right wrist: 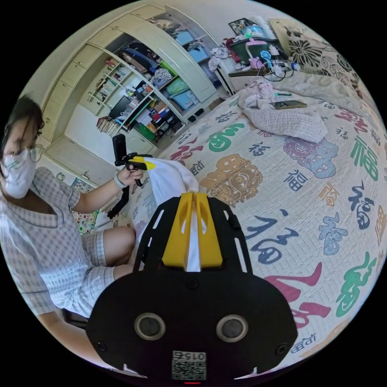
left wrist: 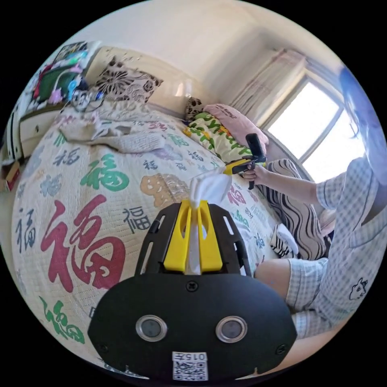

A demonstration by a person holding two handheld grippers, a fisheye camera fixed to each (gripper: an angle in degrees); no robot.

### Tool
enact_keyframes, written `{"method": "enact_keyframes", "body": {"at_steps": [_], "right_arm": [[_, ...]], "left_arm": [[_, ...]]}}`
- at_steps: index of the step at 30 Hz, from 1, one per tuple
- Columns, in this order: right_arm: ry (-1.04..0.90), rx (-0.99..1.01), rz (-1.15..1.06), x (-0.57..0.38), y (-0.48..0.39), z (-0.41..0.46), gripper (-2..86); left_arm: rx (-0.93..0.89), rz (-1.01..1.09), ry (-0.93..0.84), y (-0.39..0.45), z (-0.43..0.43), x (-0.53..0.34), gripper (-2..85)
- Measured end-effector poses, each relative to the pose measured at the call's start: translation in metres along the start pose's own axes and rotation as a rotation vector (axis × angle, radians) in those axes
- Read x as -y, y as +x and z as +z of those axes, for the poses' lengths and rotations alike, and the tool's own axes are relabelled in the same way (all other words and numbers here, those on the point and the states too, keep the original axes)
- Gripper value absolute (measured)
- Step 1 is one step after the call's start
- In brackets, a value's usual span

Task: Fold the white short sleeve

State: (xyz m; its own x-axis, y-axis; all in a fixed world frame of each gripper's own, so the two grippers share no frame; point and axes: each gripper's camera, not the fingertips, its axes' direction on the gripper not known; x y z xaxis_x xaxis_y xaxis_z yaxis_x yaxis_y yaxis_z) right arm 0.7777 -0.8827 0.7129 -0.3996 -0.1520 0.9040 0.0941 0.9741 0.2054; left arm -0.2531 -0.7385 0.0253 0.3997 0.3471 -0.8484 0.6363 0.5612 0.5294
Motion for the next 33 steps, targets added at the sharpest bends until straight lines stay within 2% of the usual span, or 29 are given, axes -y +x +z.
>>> {"method": "enact_keyframes", "body": {"at_steps": [5, 9, 14, 20, 22, 25, 27, 30, 32, 33], "right_arm": [[-0.084, -0.082, -0.084, -0.067, -0.052, 0.012, 0.2], [-0.213, -0.167, -0.062, -0.105, -0.066, 0.05, 0.2], [-0.313, -0.241, 0.056, -0.128, -0.062, 0.106, 1.0], [-0.327, -0.298, 0.168, -0.127, -0.065, 0.101, 5.3], [-0.266, -0.306, 0.164, -0.121, -0.074, 0.092, 5.3], [-0.13, -0.263, 0.091, -0.101, -0.094, 0.094, 5.0], [-0.109, -0.219, 0.084, -0.083, -0.097, 0.114, 4.6], [-0.216, -0.174, 0.078, -0.06, -0.093, 0.173, 2.3], [-0.42, -0.251, 0.104, -0.061, -0.081, 0.226, 0.3], [-0.45, -0.264, 0.087, -0.064, -0.08, 0.235, -0.1]], "left_arm": [[0.129, 0.267, -0.049, 0.105, -0.007, -0.057, 0.3], [0.131, 0.317, -0.14, 0.151, 0.01, -0.102, 0.9], [0.192, 0.196, -0.31, 0.182, 0.044, -0.154, 3.0], [0.233, 0.092, -0.37, 0.202, 0.016, -0.173, 6.3], [0.208, 0.063, -0.331, 0.205, -0.004, -0.172, 6.1], [0.185, -0.057, -0.151, 0.2, -0.03, -0.166, 5.6], [0.146, -0.12, -0.129, 0.192, -0.027, -0.162, 5.5], [0.087, -0.203, -0.294, 0.177, 0.009, -0.165, 5.4], [0.109, -0.224, -0.44, 0.173, 0.031, -0.178, 3.6], [0.128, -0.229, -0.46, 0.173, 0.032, -0.181, 2.8]]}}
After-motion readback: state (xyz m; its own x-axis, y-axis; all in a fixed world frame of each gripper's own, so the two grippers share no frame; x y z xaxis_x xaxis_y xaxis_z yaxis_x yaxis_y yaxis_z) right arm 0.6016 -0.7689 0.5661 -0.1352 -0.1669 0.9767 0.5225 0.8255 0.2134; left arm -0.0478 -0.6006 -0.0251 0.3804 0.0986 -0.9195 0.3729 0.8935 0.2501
